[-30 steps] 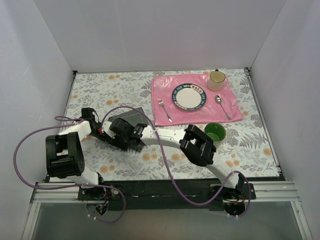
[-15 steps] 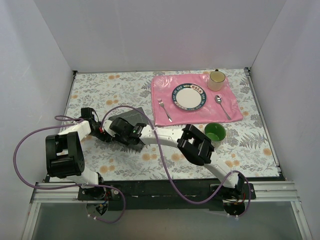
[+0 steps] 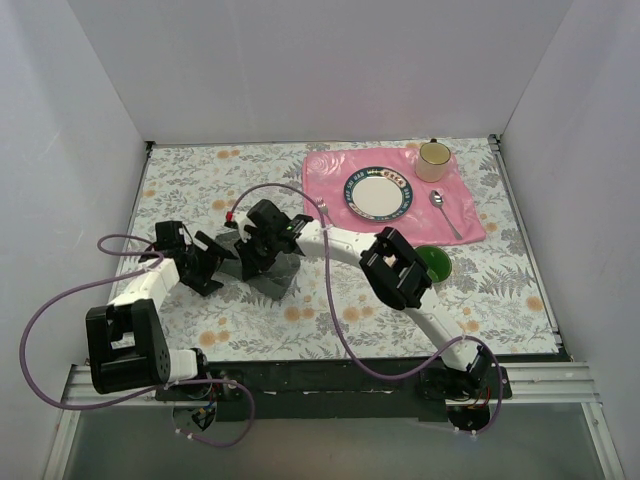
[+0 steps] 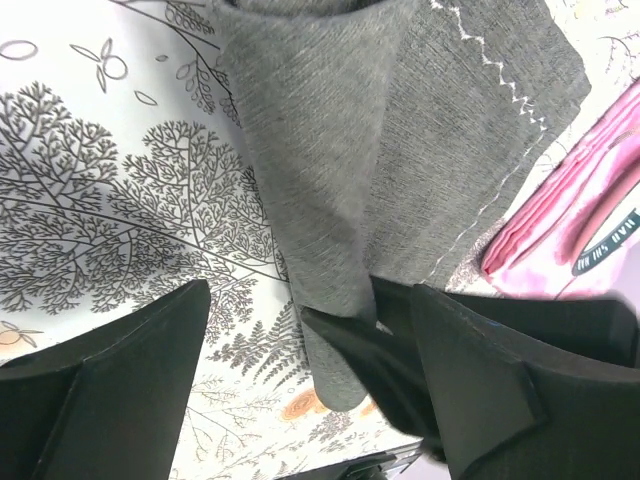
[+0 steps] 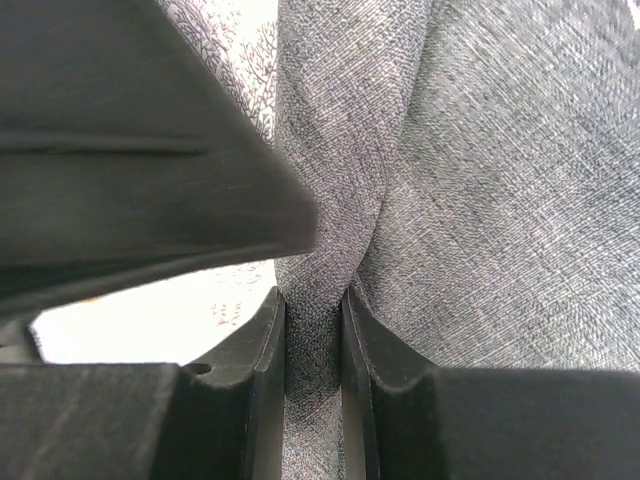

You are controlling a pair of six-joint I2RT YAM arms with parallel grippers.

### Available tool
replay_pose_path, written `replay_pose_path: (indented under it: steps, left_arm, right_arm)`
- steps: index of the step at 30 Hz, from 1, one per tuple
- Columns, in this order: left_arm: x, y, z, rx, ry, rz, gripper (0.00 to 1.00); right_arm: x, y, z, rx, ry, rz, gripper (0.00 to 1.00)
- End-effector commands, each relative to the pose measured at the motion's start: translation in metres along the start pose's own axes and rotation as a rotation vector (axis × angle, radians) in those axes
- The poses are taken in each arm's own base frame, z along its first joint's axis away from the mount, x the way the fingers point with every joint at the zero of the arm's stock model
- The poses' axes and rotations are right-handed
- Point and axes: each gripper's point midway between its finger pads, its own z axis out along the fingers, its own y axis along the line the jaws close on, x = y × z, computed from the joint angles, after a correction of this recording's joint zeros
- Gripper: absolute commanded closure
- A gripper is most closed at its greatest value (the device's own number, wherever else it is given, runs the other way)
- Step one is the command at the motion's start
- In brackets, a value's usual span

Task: Fold the napkin, place the utensils inside, and roll it up
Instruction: Roll the napkin with the utensil

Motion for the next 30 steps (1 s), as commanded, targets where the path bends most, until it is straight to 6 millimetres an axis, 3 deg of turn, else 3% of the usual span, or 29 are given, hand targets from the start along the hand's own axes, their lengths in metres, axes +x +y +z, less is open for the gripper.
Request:
replay_pose_path:
  steps: [1,8,17,19,23,26,27,28,30]
  left_arm:
    - [0.004,-0.003,0.0,0.038,0.001,-0.012,0.2]
    - [0.005,0.008,0.009,-0.01,0.005,-0.05,0.24]
    - [-0.004,0.004,0.024,-0.061,-0.01,-0.048,0.34]
    - [-0.004,0.004,0.025,-0.075,-0.02,-0.03,0.38]
    - [-0.008,0.011,0.026,-0.112,-0.045,0.02,0.58]
    - [-0.009,0.015,0.026,-0.129,-0.05,0.036,0.64]
    - [-0.008,0.015,0.026,-0.131,-0.047,0.042,0.67]
    - [-0.008,0.016,0.026,-0.132,-0.046,0.043,0.71]
    - [-0.007,0.015,0.025,-0.121,-0.047,0.046,0.77]
  right_arm:
    - [0.02,0.018,0.002,-0.266,0.061,0.292,0.99]
    - [0.016,0.013,0.002,-0.397,0.064,0.44,0.99]
    - [0.017,0.014,0.003,-0.469,0.076,0.529,0.99]
    - [0.016,0.012,0.002,-0.469,0.068,0.533,0.99]
    - [0.014,0.01,-0.001,-0.474,0.056,0.532,0.98]
    - [0.012,0.002,-0.005,-0.408,0.057,0.478,0.89]
    - [0.002,-0.003,-0.006,-0.353,0.032,0.44,0.85]
    - [0.007,-0.004,-0.011,-0.313,0.058,0.393,0.75]
    - [0.003,-0.014,-0.015,-0.208,0.05,0.337,0.66]
